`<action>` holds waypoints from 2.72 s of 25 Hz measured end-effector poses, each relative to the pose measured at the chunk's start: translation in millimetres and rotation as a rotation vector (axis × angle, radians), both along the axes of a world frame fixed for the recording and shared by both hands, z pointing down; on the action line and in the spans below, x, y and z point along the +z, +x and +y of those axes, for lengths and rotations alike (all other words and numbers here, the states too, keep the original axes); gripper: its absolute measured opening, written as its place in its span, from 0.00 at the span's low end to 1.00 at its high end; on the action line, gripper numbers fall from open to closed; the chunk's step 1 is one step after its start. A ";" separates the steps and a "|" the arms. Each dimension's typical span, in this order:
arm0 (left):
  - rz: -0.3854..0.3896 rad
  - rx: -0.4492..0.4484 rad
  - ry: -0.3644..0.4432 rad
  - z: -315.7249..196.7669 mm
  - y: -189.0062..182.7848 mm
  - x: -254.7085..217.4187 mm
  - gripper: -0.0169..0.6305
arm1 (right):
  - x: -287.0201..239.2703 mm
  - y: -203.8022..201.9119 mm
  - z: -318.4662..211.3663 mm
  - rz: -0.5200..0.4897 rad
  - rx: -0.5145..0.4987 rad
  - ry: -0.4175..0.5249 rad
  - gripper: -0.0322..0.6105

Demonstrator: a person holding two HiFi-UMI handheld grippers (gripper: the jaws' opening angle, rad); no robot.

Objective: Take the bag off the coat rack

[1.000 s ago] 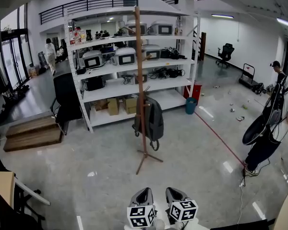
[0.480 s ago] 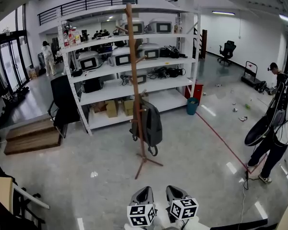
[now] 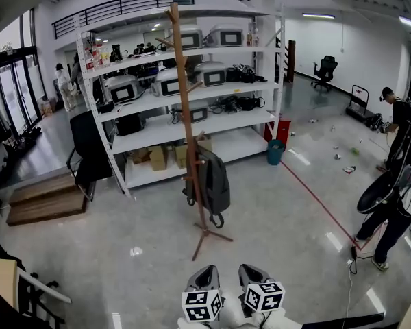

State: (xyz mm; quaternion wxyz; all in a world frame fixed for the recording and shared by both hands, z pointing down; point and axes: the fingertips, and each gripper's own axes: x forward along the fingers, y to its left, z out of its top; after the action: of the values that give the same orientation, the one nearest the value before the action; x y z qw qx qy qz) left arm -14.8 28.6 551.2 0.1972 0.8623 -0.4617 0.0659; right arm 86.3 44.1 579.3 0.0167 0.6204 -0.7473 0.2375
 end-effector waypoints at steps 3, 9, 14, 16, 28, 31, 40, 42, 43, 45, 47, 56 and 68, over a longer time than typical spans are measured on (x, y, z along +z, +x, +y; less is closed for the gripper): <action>-0.008 0.014 -0.001 -6.3 6.4 0.7 0.03 | 0.8 8.0 -7.2 -0.002 0.013 -0.006 0.07; -0.010 0.019 -0.006 -21.4 12.8 3.4 0.03 | 6.1 14.1 -19.0 -0.006 0.017 -0.018 0.07; -0.011 0.023 -0.019 -30.2 16.5 10.0 0.03 | 13.6 18.7 -25.5 -0.009 0.026 -0.036 0.07; -0.011 0.029 -0.021 -36.1 19.1 13.7 0.03 | 16.1 22.3 -30.8 -0.011 0.037 -0.036 0.07; -0.012 0.043 0.004 -87.3 37.3 16.2 0.03 | 25.2 47.9 -69.2 -0.011 0.085 -0.043 0.07; -0.012 0.042 -0.003 -101.6 38.3 17.0 0.03 | 25.4 46.5 -84.7 -0.011 0.077 -0.049 0.07; -0.008 0.014 -0.001 -159.4 28.1 15.7 0.03 | 23.9 37.1 -143.2 0.000 0.048 -0.048 0.07; -0.007 0.012 0.002 -174.3 27.9 14.6 0.03 | 23.6 37.4 -157.2 0.002 0.048 -0.046 0.07; -0.006 0.012 0.004 -181.8 28.0 13.5 0.03 | 23.5 37.7 -164.2 0.004 0.049 -0.046 0.07; -0.005 0.015 0.006 -196.1 28.8 10.9 0.03 | 22.3 38.4 -177.8 0.005 0.051 -0.048 0.07; -0.005 0.019 0.004 -209.7 30.8 9.5 0.03 | 20.6 40.0 -191.5 0.006 0.053 -0.050 0.07; 0.007 0.012 0.008 -275.6 28.3 3.1 0.03 | 9.6 31.7 -260.7 0.028 0.021 -0.042 0.07; -0.003 0.017 0.015 -355.9 31.7 4.8 0.03 | 7.4 27.9 -341.5 0.027 0.002 -0.025 0.07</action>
State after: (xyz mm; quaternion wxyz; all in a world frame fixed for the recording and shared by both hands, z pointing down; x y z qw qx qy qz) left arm 16.9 -327.3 556.0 0.1894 0.8676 -0.4551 0.0653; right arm 114.3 -297.4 586.7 0.0343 0.6241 -0.7433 0.2381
